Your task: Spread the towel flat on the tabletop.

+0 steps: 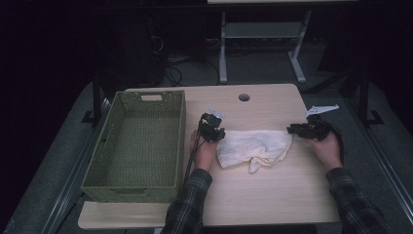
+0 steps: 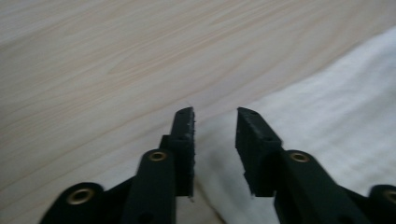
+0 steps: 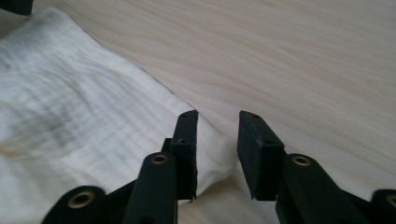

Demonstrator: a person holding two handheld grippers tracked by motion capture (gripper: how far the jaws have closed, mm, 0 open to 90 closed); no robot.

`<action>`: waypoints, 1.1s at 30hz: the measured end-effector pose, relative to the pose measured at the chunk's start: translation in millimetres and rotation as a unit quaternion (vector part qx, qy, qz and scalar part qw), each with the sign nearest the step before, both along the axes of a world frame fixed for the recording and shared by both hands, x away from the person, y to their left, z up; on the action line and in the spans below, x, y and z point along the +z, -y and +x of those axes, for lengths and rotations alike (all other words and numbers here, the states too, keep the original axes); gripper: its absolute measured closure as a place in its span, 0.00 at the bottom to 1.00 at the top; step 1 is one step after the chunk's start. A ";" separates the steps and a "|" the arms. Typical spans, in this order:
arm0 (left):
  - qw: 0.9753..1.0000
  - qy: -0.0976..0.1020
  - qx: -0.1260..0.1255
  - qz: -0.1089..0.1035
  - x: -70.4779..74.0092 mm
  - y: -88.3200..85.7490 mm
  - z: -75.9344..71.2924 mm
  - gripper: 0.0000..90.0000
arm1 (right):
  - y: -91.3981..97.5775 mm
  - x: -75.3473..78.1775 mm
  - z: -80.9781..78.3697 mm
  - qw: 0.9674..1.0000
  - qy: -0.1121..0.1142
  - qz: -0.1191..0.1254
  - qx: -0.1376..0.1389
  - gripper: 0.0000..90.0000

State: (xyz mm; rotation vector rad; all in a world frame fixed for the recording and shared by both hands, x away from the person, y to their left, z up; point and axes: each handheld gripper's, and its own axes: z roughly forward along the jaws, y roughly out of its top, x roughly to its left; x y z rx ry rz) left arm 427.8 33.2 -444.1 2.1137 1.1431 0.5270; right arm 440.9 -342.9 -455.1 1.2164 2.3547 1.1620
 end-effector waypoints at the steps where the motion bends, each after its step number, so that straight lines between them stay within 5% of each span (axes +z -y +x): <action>1: 1.000 -0.003 -0.010 -0.010 2.8 1.0 -5.2 0.69 | 0.2 3.6 -4.2 1.000 0.003 0.003 0.000 0.73; 10: 0.995 -0.024 -0.084 -0.051 13.3 9.3 -52.1 0.65 | -21.3 19.4 -49.5 0.997 0.007 0.027 0.071 0.79; 18: 0.990 -0.034 -0.132 -0.040 6.0 1.0 -90.0 0.64 | -50.9 22.9 -80.0 0.991 -0.003 0.049 0.126 0.83; 21: 0.990 -0.030 -0.135 -0.031 3.5 -0.2 -94.0 0.64 | -60.6 21.0 -85.8 0.990 -0.001 0.046 0.136 0.83; 23: 0.989 -0.034 -0.134 -0.044 0.9 -0.4 -96.0 0.63 | -69.1 18.9 -91.1 0.988 -0.005 0.049 0.149 0.83; 33: 0.988 -0.030 -0.148 -0.005 -9.8 9.2 -92.9 0.62 | -113.4 5.1 -104.9 0.980 -0.015 0.038 0.197 0.80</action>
